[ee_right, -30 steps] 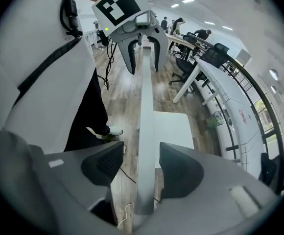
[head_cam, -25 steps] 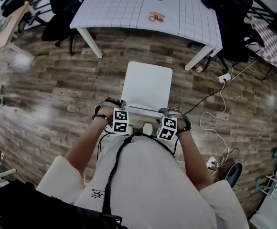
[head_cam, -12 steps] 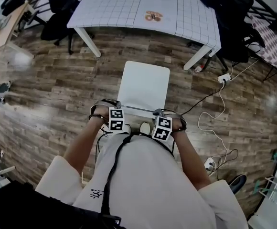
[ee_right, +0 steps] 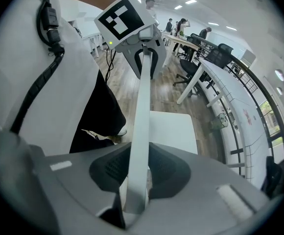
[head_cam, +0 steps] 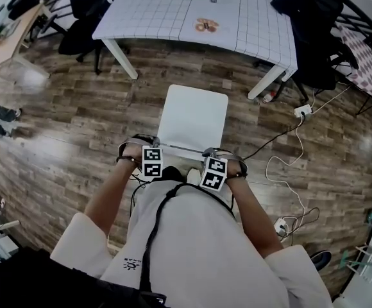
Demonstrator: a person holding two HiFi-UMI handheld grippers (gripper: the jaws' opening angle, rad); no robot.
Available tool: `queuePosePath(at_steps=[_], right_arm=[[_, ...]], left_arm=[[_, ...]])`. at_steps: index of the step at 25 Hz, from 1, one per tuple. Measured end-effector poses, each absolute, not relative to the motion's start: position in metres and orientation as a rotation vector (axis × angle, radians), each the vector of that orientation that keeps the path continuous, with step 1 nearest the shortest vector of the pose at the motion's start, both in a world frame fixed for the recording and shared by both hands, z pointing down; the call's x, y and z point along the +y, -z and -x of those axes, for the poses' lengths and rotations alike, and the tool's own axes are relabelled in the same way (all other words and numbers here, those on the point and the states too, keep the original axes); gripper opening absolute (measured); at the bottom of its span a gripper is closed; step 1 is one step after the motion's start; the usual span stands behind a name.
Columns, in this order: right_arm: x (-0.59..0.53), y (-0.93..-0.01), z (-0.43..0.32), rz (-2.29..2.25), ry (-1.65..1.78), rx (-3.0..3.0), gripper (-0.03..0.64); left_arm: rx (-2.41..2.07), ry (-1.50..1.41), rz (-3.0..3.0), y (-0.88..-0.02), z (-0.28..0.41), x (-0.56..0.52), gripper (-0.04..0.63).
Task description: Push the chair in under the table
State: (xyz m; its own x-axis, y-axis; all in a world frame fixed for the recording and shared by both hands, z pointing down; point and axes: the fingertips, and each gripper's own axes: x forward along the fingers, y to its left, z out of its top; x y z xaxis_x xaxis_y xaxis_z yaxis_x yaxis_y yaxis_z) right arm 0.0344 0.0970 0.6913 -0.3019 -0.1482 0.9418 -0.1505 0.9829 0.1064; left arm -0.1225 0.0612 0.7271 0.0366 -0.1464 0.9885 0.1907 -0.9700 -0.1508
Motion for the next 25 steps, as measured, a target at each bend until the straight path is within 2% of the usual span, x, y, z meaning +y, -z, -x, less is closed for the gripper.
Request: queuePosePath(at_steps=[25], right_arm=[[0.043,-0.690,-0.050,-0.209,-0.003,-1.884,0.088]], left_arm=[[-0.007,2.023,2.087,-0.724,0.107,0.007,0.120]])
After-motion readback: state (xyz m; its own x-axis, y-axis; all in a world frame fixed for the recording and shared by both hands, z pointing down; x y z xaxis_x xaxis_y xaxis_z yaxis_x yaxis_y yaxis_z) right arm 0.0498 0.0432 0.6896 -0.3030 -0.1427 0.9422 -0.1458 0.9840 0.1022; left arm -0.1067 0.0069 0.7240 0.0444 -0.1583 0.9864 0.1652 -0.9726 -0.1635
